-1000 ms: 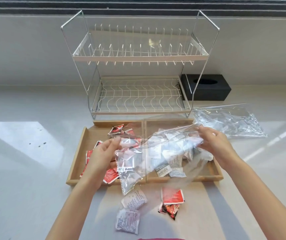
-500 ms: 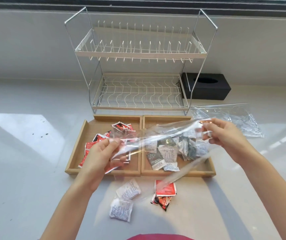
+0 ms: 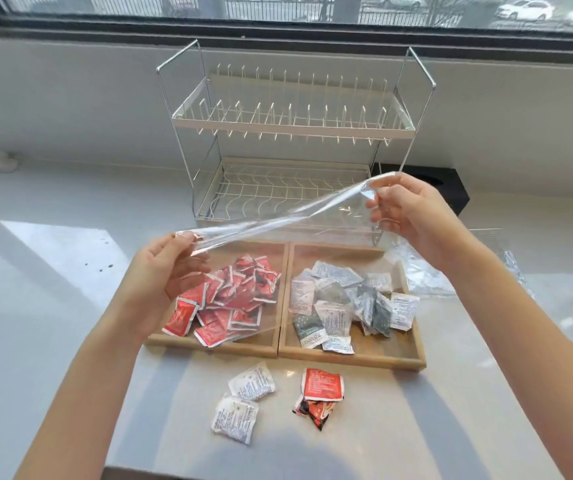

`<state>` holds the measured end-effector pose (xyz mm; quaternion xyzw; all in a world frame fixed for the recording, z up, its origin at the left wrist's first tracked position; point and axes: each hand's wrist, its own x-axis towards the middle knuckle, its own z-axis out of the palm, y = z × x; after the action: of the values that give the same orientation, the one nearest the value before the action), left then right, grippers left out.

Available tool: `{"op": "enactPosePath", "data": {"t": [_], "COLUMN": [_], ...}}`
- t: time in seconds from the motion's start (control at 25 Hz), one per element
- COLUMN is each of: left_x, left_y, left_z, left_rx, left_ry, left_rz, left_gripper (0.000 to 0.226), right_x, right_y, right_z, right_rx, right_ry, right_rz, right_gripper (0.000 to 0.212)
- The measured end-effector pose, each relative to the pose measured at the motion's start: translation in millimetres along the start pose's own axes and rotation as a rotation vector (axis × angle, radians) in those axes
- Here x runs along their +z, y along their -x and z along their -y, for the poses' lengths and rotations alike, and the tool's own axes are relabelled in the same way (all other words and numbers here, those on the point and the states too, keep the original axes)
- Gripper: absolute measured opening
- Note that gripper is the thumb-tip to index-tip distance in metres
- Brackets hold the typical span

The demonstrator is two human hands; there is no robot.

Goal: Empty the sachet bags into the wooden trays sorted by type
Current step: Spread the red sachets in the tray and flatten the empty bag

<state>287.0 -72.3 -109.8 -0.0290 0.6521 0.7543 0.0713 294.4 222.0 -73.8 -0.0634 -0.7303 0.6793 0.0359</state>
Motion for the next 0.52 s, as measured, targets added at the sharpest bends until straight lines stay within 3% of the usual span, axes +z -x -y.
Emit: {"op": "enactPosePath", "data": {"t": [0.24,0.36,0.52], "left_x": [-22,-20,6], "left_y": [-4,-11,-17], "left_z": [33,66,96], "left_rx": [-0.118,-0.142,-0.093], "left_ry": [0.157,-0.043,-0.345], "left_rz": [-0.004,-0.005,0.262], "left_gripper": [0.039,0.018,0.048], "right_x": [24,40,58], "right_y": [-18,-24,-31], "right_z": [48,74,101], "right_rx": [-0.077,-0.141,-0.183], "right_ry": [-0.194,-0.176,-0.123], "right_rz": [0.219,0.248,0.301], "right_gripper": [0.025,0.024,0.025]}}
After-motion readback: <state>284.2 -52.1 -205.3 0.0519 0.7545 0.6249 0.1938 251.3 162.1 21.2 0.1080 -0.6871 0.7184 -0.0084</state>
